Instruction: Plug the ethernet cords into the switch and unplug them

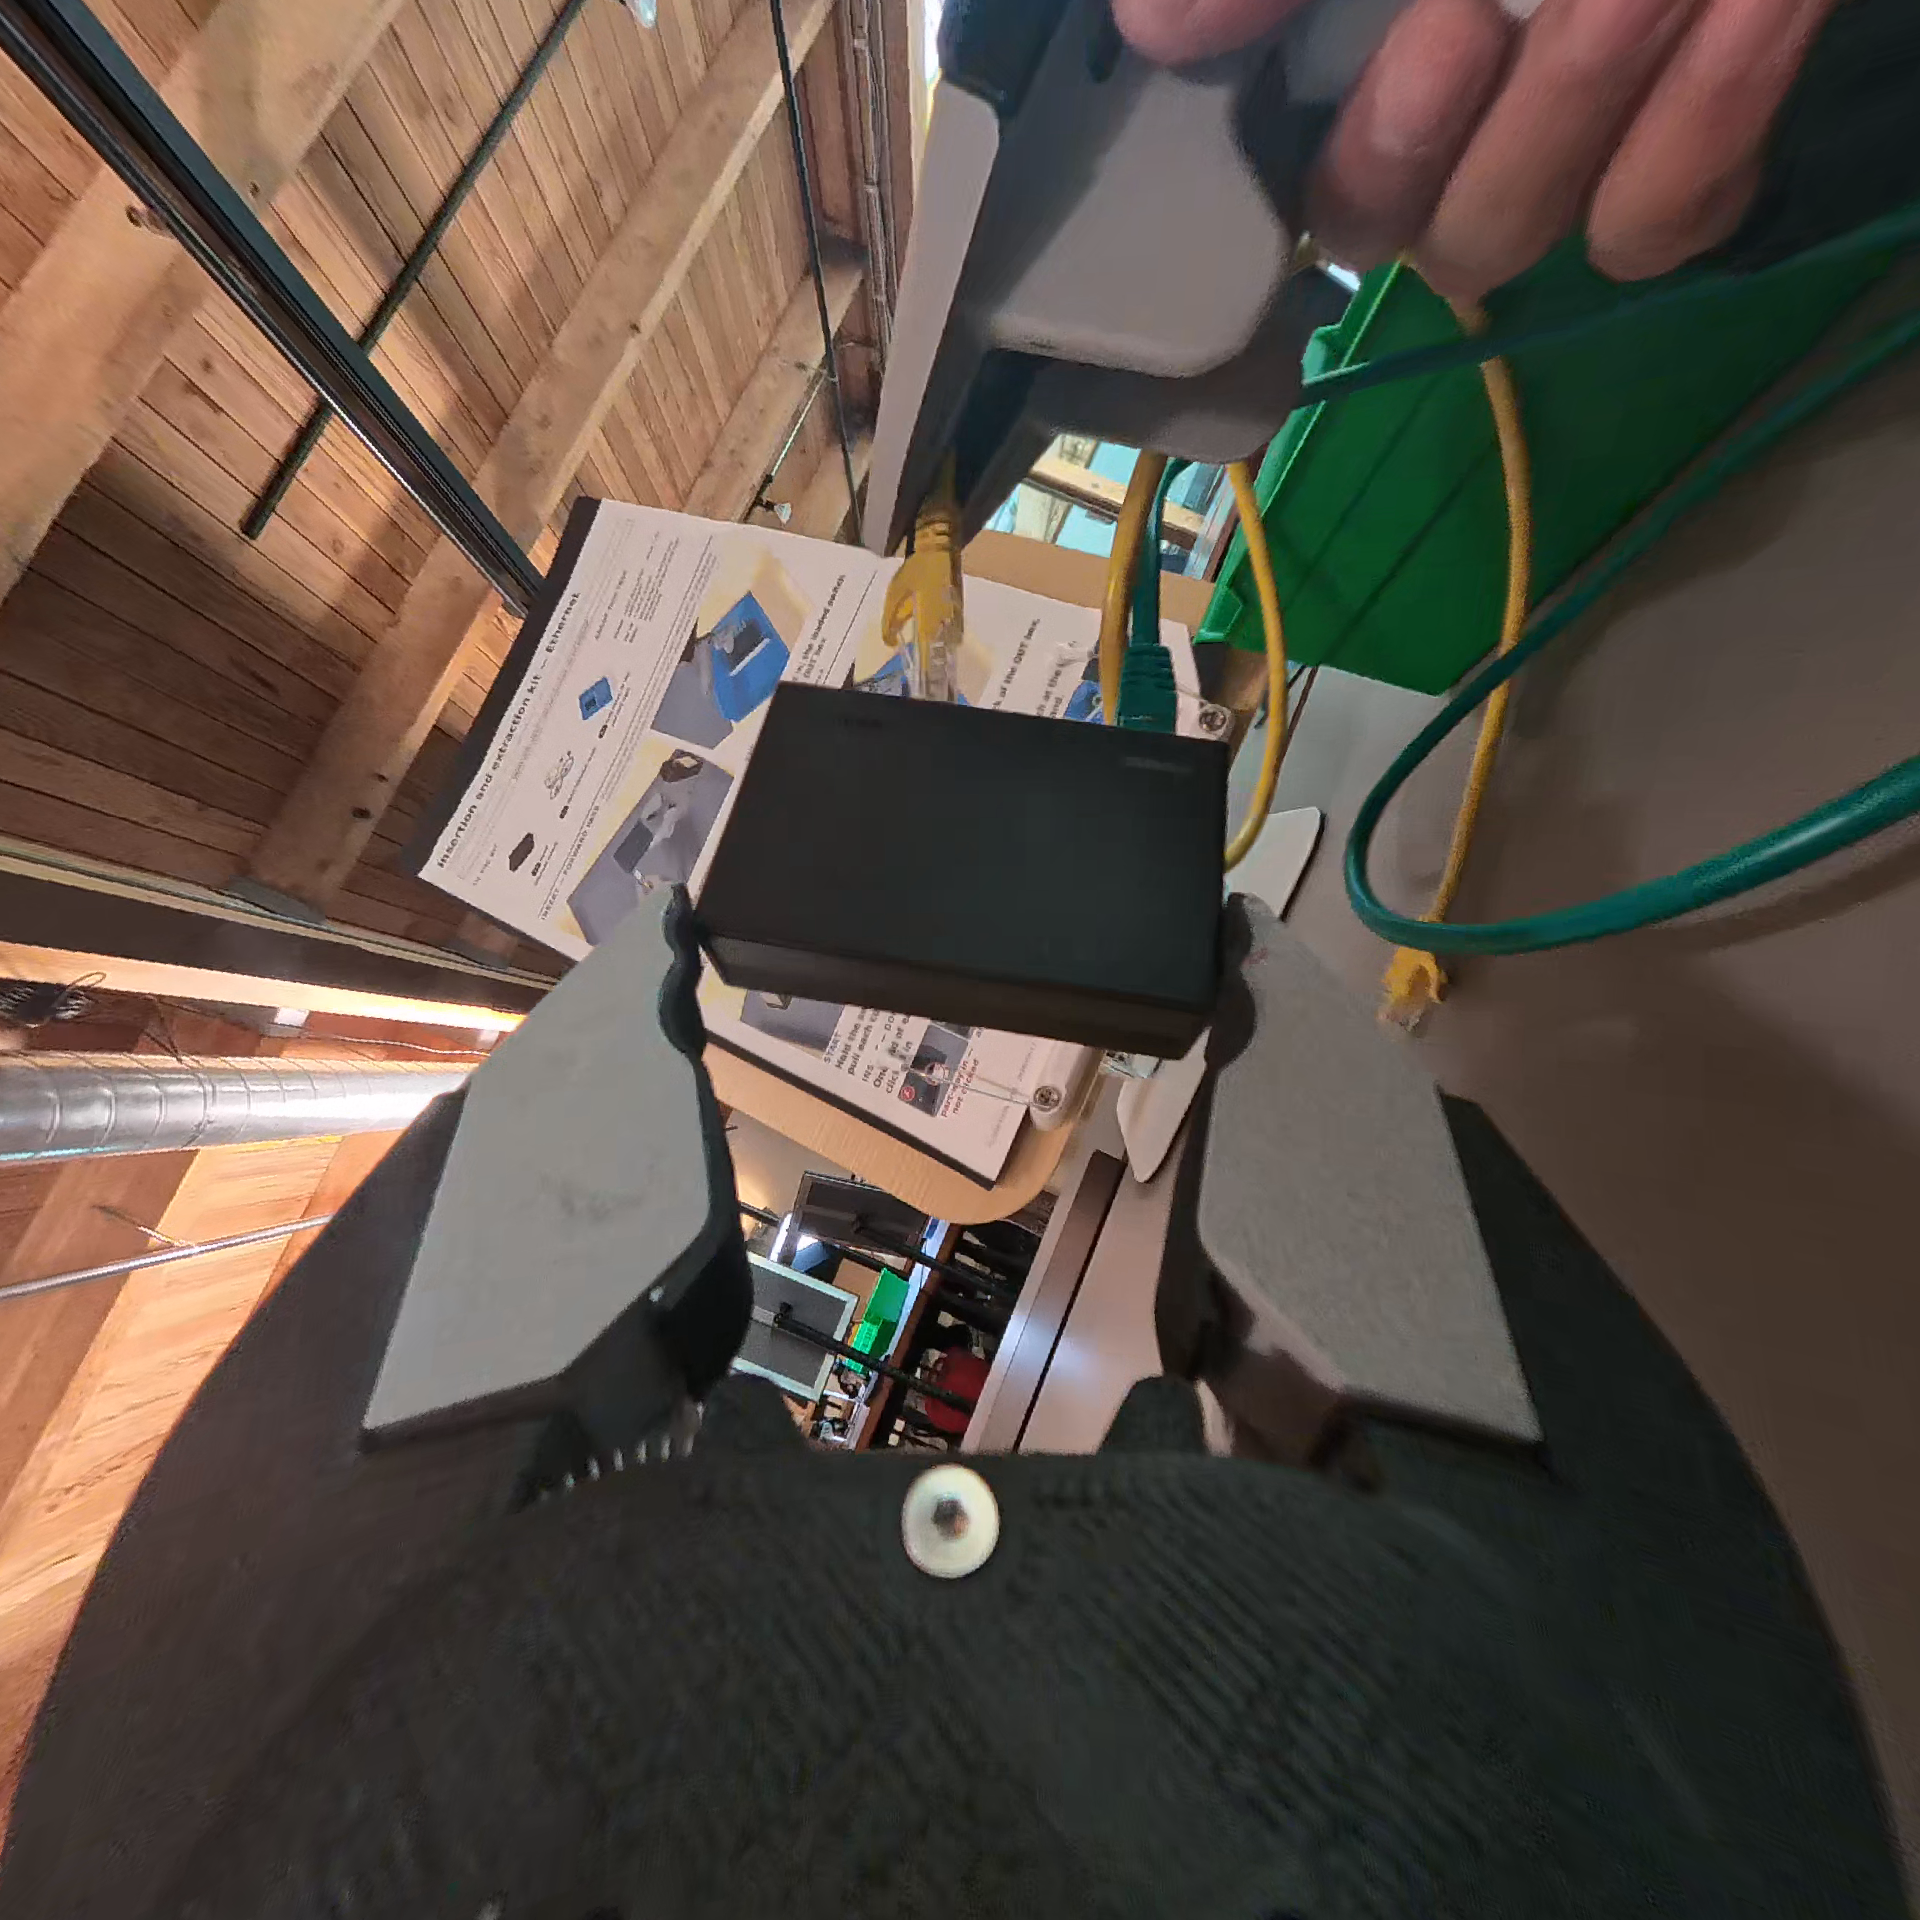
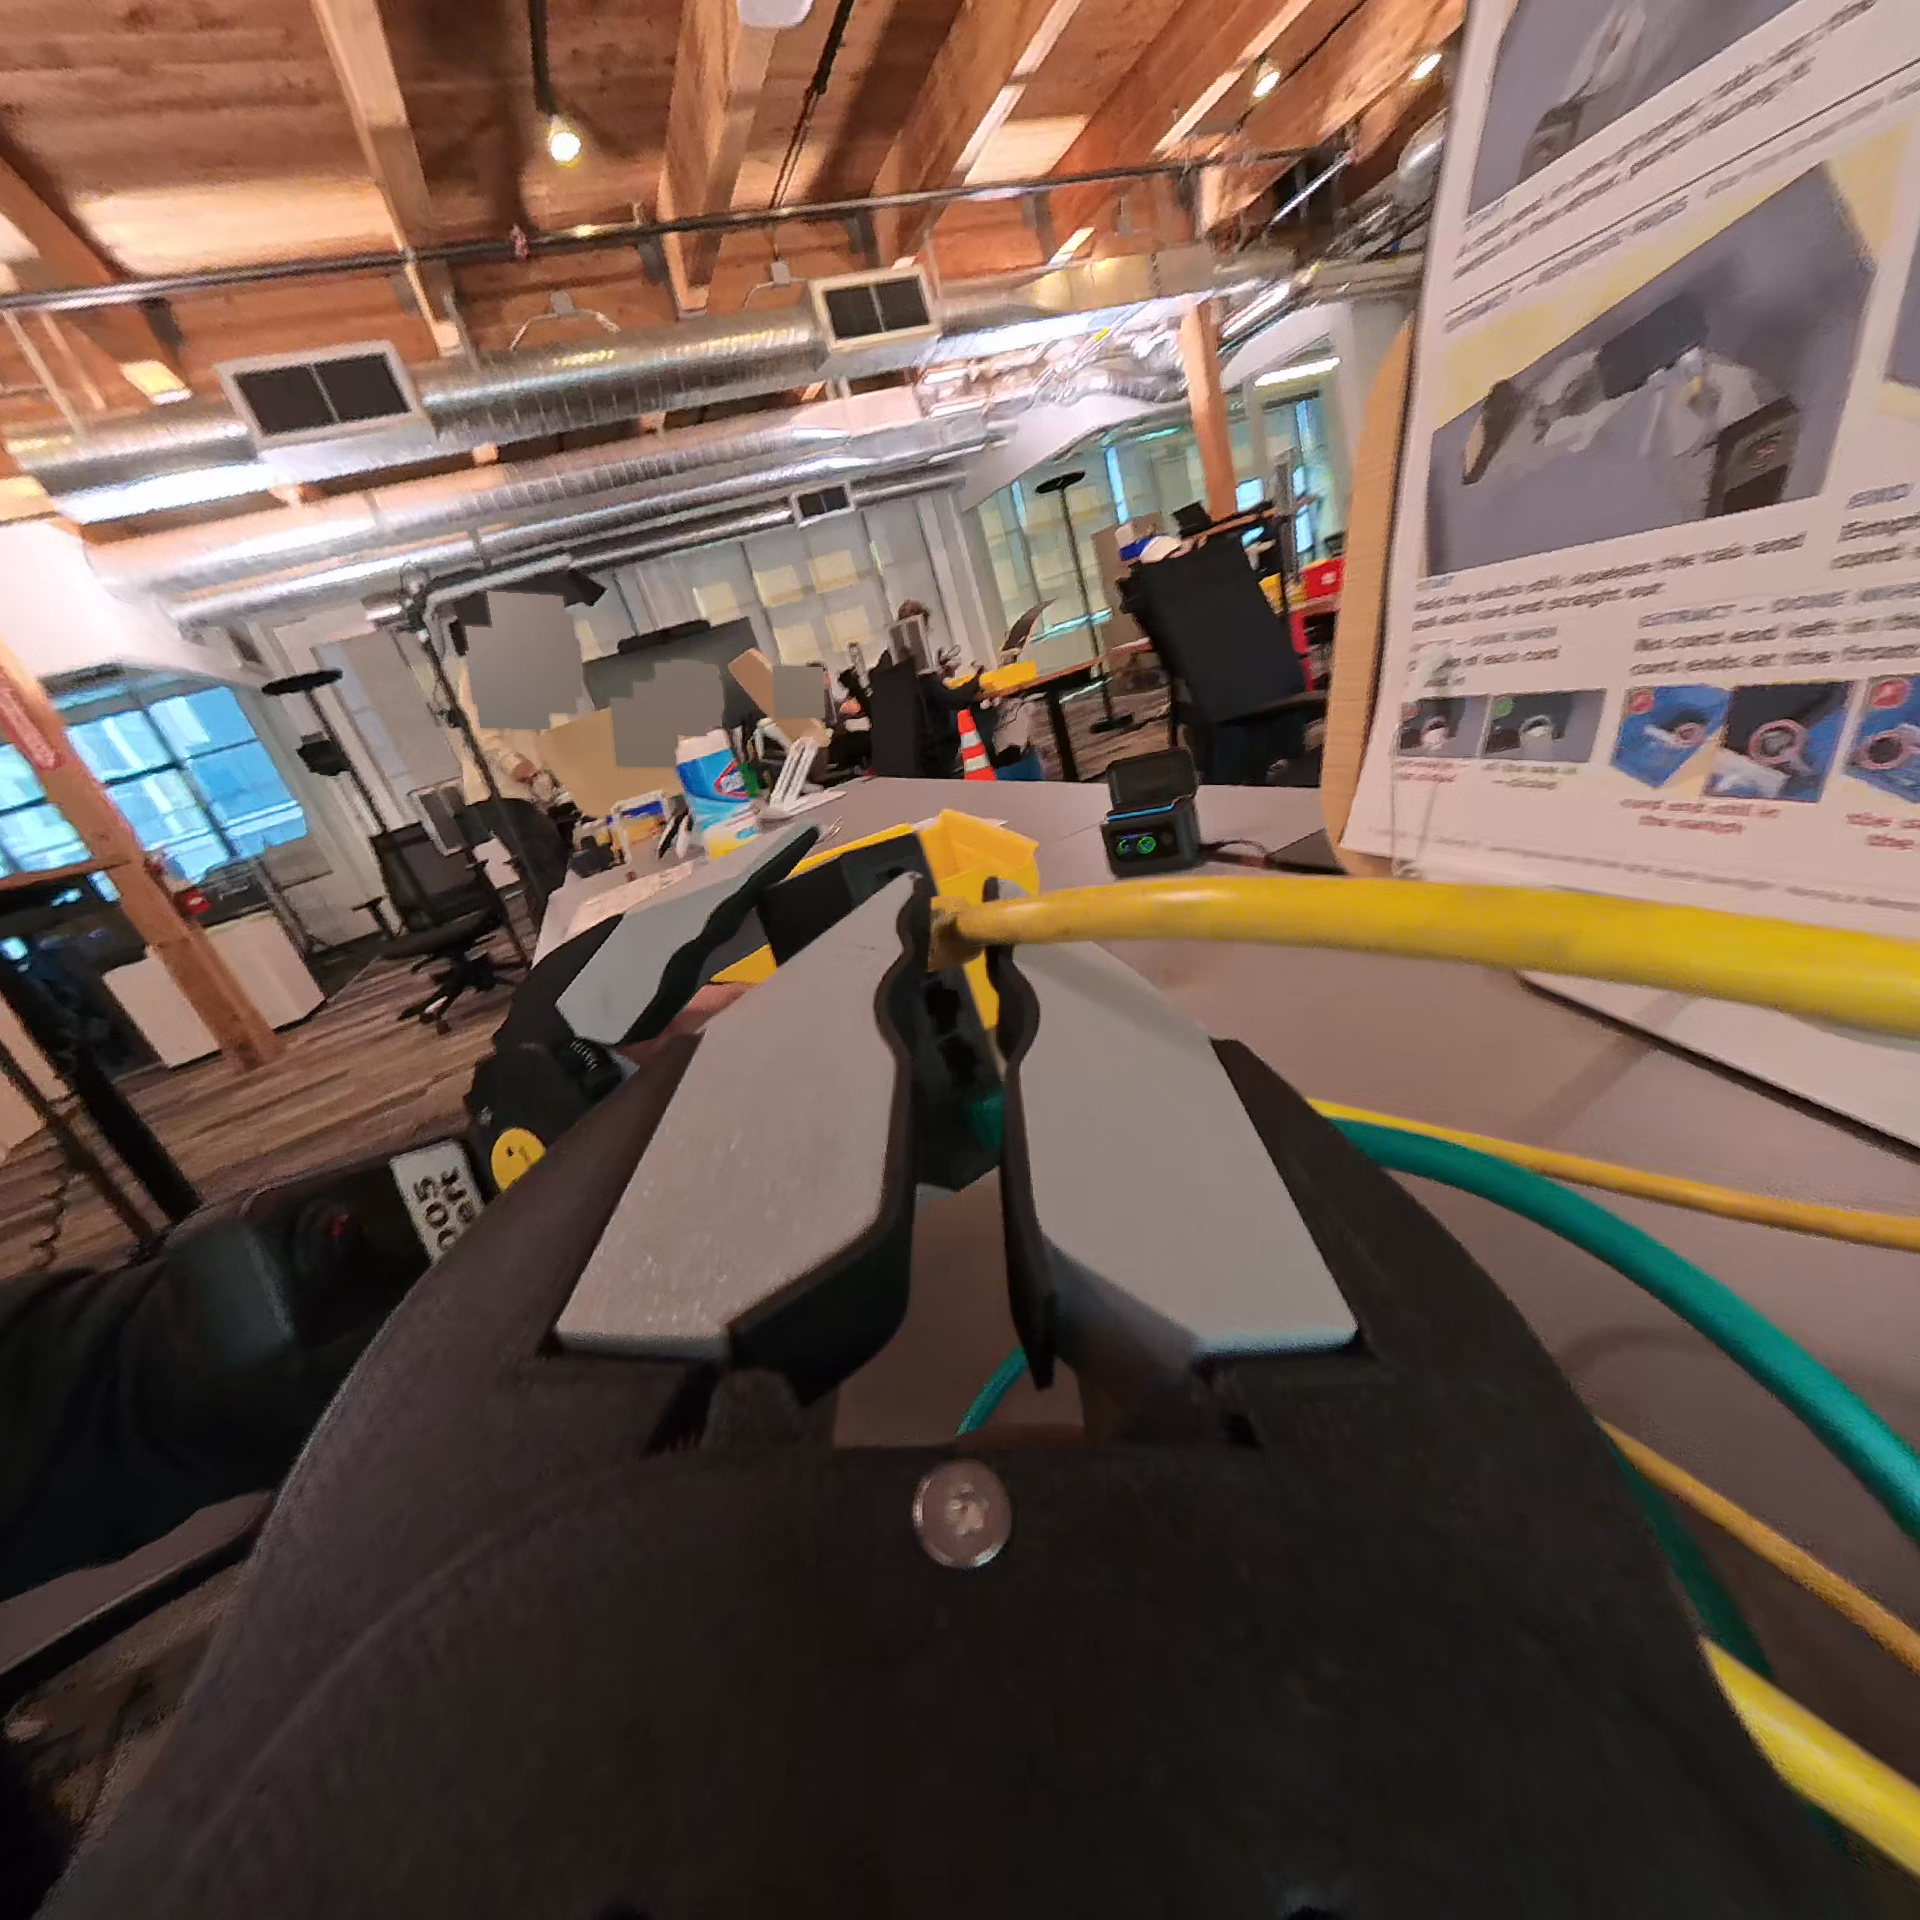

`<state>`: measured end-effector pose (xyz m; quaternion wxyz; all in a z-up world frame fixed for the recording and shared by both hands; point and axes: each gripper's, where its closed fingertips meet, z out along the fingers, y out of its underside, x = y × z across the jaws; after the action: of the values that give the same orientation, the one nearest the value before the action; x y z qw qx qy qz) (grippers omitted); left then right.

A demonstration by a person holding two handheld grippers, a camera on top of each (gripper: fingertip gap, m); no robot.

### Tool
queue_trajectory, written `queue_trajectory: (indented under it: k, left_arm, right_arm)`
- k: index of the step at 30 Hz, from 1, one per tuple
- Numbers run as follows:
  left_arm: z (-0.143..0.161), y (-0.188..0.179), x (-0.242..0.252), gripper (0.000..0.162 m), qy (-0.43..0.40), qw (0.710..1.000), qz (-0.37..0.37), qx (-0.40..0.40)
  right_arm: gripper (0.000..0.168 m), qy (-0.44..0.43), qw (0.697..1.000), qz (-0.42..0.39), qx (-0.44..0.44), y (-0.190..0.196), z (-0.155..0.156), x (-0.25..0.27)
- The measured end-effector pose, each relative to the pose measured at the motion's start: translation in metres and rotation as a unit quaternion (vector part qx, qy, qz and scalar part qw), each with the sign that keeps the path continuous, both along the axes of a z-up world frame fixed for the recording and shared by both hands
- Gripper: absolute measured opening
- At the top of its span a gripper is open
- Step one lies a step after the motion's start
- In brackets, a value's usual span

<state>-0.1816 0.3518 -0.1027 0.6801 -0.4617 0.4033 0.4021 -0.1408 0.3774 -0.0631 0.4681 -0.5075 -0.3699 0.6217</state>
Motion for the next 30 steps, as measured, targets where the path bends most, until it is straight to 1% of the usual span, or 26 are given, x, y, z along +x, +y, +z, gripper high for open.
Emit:
queue_trajectory:
  k: [2, 4, 10, 16, 20, 24, 26, 28, 30]
  left_arm:
    - [0.001, -0.001, 0.002, 0.098, 0.002, 1.0, -0.001, 0.005]
    - [0.002, -0.003, 0.007, 0.097, 0.005, 1.0, -0.007, 0.007]
    - [0.002, -0.005, 0.012, 0.098, 0.001, 1.0, -0.019, 0.004]
    - [-0.01, 0.006, -0.003, 0.098, -0.053, 0.997, -0.021, -0.046]
    - [-0.013, 0.008, -0.007, 0.098, -0.067, 0.996, -0.02, -0.061]
    - [-0.012, 0.006, -0.007, 0.098, -0.05, 0.997, -0.013, -0.05]
    - [-0.004, 0.0, 0.003, 0.098, -0.028, 0.999, -0.019, -0.032]
    - [-0.006, -0.004, 0.015, 0.098, -0.01, 0.999, -0.035, -0.029]
    - [-0.008, -0.004, 0.021, 0.097, 0.004, 0.999, -0.035, -0.027]
  right_arm:
    - [0.006, 0.001, 1.0, -0.032, 0.001, 0.011, 0.0, 0.004]
    - [0.006, -0.013, 0.999, -0.044, 0.005, 0.014, -0.004, 0.002]
    - [0.006, -0.069, 0.997, -0.015, 0.037, -0.003, -0.022, -0.016]
    - [0.004, -0.072, 0.997, 0.005, 0.017, -0.003, -0.024, -0.016]
    - [0.004, -0.078, 0.996, -0.004, 0.03, -0.002, -0.027, -0.016]
    - [0.004, -0.082, 0.996, -0.005, 0.029, -0.001, -0.029, -0.018]
    - [0.003, -0.083, 0.996, -0.012, 0.028, 0.001, -0.03, -0.019]
    - [0.003, -0.088, 0.996, -0.021, 0.024, 0.004, -0.032, -0.019]
    - [0.003, -0.087, 0.996, -0.011, 0.021, 0.002, -0.032, -0.019]
